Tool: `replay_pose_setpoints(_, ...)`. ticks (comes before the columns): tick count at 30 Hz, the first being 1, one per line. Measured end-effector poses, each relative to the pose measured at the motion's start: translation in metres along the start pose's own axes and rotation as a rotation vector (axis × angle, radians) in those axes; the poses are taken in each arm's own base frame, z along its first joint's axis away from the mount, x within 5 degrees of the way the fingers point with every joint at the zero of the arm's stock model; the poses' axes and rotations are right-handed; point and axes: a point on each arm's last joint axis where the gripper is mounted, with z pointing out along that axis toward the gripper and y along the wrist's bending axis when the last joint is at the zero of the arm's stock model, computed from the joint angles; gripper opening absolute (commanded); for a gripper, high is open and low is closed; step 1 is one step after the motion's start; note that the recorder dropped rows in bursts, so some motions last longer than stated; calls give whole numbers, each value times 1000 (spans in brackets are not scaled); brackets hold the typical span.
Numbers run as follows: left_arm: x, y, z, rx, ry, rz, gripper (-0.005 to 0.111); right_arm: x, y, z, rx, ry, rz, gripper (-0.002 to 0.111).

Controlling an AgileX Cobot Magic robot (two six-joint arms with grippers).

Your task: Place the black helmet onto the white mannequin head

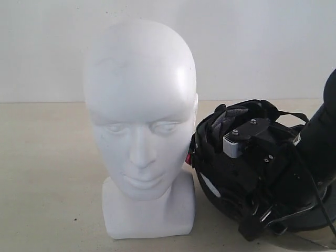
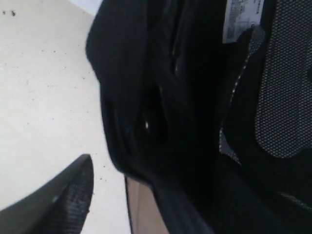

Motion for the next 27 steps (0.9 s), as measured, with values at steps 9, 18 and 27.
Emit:
replay_pose_setpoints(9, 0, 0, 0, 0, 0, 0, 4, -6, -5, 1, 60, -76, -27, 65)
replay_pose_setpoints(18, 0, 0, 0, 0, 0, 0, 4, -9, -8, 3, 81, -105, -39, 65)
replay_pose_setpoints(27, 0, 0, 0, 0, 0, 0, 4, -12, -11, 14, 71, -101, -27, 65)
